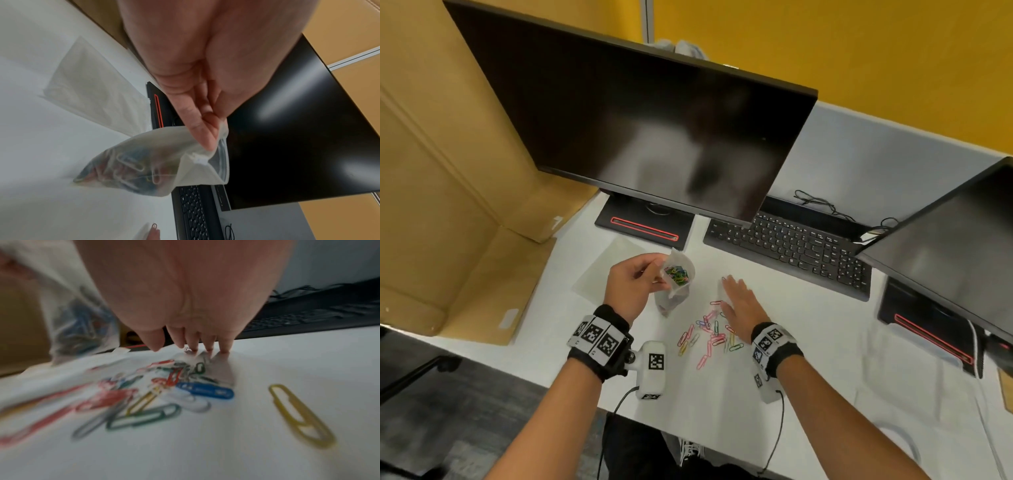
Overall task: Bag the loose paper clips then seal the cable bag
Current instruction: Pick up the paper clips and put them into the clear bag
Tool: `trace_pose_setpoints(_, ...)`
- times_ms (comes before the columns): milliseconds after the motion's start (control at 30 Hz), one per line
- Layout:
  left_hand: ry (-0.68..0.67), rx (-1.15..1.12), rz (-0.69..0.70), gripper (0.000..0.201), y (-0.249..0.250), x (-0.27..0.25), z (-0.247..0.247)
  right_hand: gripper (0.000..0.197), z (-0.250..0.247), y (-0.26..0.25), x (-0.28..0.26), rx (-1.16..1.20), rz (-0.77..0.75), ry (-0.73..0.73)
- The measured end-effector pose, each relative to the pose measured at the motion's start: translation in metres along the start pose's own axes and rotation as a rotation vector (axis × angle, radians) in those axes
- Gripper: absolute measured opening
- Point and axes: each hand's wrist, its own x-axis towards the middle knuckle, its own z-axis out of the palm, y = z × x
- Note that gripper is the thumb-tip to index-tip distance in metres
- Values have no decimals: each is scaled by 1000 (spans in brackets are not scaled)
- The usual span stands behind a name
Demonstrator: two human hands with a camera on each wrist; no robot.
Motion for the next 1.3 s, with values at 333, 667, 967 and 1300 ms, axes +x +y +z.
trace_pose_setpoints(333, 26, -65, -36, 15, -12, -9, -7, 38, 15, 5, -24, -354, -321, 14)
trace_pose_setpoints(667, 22, -64, -52, 16, -18, -11, 7, 14, -42, 6, -14, 720, 272, 186)
trace_pose_setpoints(967, 9, -38, -47, 17, -13, -11, 12, 14, -86, -109, -9, 691, -225, 115)
trace_pose_setpoints(1300, 85, -70, 38, 13, 8, 11, -11, 43, -37, -86, 6, 162, -122, 139)
